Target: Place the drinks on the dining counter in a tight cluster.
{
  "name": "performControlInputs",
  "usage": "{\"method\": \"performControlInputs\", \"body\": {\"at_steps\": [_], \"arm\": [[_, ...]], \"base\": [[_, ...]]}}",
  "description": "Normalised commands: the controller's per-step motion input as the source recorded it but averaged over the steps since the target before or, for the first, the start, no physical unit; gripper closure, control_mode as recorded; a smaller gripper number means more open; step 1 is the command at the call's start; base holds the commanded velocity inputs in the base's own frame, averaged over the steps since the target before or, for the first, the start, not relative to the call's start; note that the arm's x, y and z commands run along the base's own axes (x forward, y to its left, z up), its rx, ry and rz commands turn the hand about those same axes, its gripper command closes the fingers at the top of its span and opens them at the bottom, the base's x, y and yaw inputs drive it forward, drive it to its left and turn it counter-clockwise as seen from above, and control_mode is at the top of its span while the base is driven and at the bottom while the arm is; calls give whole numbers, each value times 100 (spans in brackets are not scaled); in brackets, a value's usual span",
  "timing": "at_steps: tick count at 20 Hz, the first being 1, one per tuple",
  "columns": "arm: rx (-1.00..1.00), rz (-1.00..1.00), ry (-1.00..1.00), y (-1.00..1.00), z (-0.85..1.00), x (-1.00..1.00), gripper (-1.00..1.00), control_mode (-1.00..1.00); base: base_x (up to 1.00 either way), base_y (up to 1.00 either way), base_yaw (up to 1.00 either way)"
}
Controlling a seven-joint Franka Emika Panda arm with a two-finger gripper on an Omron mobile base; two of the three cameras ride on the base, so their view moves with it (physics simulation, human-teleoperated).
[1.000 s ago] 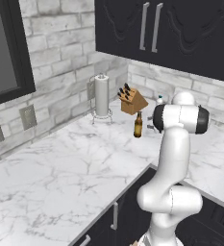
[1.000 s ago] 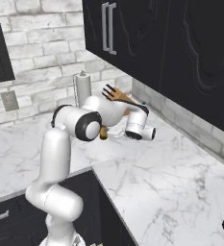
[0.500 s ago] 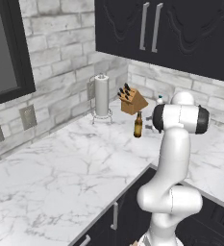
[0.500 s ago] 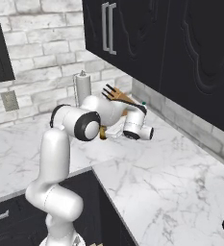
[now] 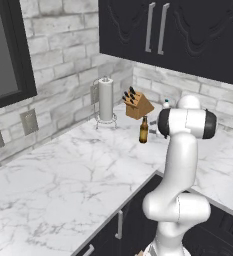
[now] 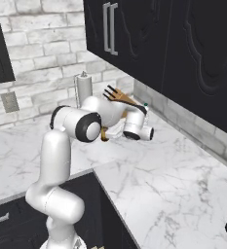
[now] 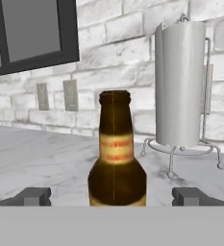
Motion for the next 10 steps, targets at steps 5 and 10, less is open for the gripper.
{"method": "performControlInputs", "body": {"at_steps": [5, 10], "arm": [[0, 0, 3, 3, 0, 5, -100, -100], [0, 0, 5, 4, 0, 0, -100, -100]], "base": [[0, 0, 0], [0, 0, 0]]}}
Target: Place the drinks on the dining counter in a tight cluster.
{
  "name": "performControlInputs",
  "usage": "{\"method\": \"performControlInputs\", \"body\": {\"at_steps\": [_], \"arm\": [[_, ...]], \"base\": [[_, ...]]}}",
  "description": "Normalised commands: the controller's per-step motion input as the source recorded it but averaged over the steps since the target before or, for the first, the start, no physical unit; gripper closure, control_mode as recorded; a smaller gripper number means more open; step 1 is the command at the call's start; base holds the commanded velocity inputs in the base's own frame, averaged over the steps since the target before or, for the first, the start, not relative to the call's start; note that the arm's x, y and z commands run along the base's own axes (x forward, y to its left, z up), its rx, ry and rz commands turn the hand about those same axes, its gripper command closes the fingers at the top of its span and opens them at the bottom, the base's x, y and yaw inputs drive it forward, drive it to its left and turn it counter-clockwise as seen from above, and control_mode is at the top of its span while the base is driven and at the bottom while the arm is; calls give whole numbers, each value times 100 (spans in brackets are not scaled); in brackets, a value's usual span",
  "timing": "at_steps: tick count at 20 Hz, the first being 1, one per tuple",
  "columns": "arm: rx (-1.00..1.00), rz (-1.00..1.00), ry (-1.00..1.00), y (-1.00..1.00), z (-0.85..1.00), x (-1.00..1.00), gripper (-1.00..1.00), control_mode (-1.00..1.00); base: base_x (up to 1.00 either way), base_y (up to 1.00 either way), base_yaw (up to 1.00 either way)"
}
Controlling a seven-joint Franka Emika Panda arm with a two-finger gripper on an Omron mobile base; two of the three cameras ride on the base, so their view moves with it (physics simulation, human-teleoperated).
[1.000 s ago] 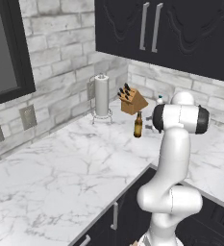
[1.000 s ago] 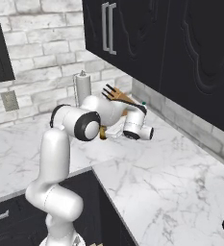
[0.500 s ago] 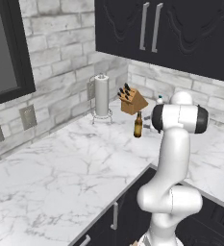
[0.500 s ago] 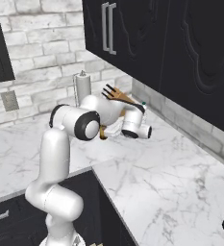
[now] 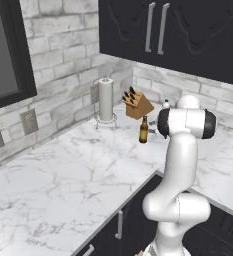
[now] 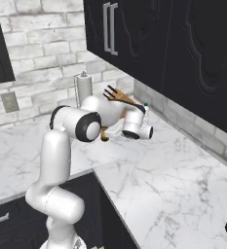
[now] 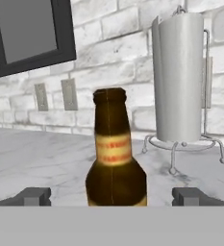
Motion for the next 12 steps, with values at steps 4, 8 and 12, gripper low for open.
{"method": "performControlInputs", "body": {"at_steps": [4, 8, 12], "arm": [[0, 0, 7, 11, 0, 0, -100, -100], [0, 0, 5, 14, 0, 0, -100, -100], [0, 0, 1, 13, 0, 0, -100, -100]], "base": [[0, 0, 0], [0, 0, 0], [0, 0, 0]]}}
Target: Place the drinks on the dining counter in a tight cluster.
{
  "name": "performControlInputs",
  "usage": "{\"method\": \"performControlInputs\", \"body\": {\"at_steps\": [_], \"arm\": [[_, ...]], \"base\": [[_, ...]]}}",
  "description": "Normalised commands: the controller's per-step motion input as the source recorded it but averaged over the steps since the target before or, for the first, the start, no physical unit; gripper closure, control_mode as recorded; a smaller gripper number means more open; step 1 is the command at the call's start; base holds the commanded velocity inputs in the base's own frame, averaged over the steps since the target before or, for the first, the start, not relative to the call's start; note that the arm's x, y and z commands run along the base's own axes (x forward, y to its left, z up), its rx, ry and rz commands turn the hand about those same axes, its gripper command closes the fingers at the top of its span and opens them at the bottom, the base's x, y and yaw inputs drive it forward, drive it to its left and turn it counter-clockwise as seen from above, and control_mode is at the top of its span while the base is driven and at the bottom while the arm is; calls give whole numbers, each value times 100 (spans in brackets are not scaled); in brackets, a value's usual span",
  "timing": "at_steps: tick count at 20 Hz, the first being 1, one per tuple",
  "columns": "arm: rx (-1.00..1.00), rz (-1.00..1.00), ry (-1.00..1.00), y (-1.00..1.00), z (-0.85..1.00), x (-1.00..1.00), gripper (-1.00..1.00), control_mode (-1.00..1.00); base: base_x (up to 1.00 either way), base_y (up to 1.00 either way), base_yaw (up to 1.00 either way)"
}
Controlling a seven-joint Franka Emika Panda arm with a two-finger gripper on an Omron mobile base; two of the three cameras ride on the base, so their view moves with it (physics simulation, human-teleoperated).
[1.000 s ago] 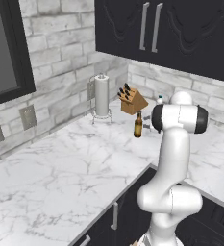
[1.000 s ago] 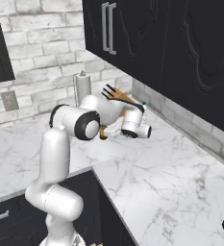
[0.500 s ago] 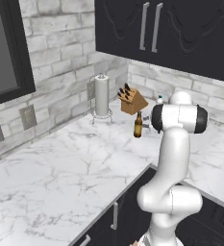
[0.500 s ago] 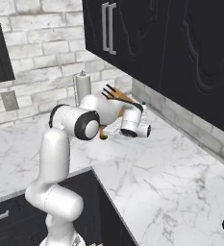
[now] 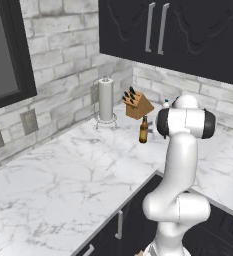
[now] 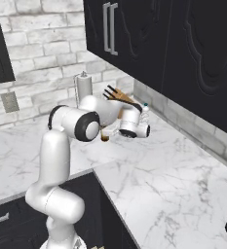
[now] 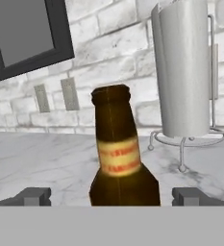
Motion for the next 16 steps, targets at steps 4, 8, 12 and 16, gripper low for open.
{"method": "performControlInputs", "body": {"at_steps": [4, 8, 12, 16], "arm": [[0, 0, 0, 13, 0, 0, -100, -100], [0, 0, 0, 15, 0, 0, -100, -100], [0, 0, 0, 14, 0, 8, -100, -100], [0, 0, 0, 3, 0, 19, -100, -100]], "base": [[0, 0, 0], [0, 0, 0], [0, 0, 0], [0, 0, 0]]}}
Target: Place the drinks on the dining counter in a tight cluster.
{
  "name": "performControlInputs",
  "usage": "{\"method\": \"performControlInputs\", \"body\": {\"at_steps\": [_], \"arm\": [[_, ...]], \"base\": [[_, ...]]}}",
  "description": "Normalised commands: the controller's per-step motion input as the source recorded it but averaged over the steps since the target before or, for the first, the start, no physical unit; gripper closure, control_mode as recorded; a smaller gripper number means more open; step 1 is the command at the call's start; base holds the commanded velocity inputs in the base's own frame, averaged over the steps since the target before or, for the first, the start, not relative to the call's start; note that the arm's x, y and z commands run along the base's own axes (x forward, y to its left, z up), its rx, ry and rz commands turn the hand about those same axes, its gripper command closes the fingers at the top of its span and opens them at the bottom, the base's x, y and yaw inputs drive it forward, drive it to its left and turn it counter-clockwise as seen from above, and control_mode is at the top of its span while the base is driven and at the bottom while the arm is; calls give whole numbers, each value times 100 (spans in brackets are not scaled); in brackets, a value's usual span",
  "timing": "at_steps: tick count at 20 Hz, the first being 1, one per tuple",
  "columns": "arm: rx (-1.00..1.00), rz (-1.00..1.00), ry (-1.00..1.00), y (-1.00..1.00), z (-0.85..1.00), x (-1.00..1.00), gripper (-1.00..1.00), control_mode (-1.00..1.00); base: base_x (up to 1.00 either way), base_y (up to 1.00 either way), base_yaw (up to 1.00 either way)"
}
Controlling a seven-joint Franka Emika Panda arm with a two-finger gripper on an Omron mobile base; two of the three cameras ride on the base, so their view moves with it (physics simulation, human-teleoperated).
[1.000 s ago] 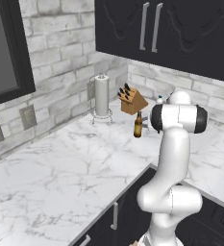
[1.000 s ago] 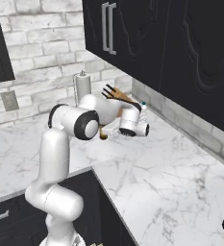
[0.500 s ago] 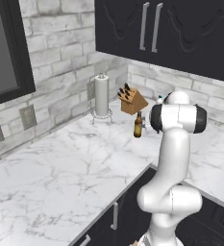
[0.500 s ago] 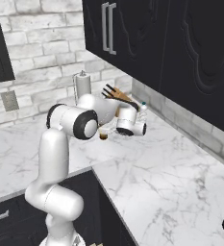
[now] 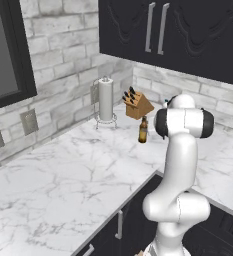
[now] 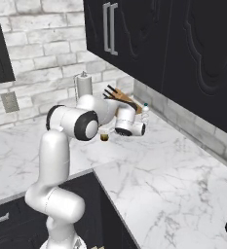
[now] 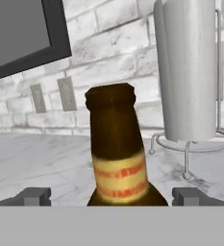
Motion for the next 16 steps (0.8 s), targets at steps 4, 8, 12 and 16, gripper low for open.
{"method": "performControlInputs", "body": {"at_steps": [4, 8, 12, 16], "arm": [[0, 0, 0, 0, 0, 4, -100, -100], [3, 0, 0, 0, 3, 0, -100, -100], [5, 0, 0, 0, 5, 0, -100, -100], [5, 0, 0, 0, 6, 0, 100, -100]], "base": [[0, 0, 0], [0, 0, 0], [0, 0, 0], [0, 0, 0]]}}
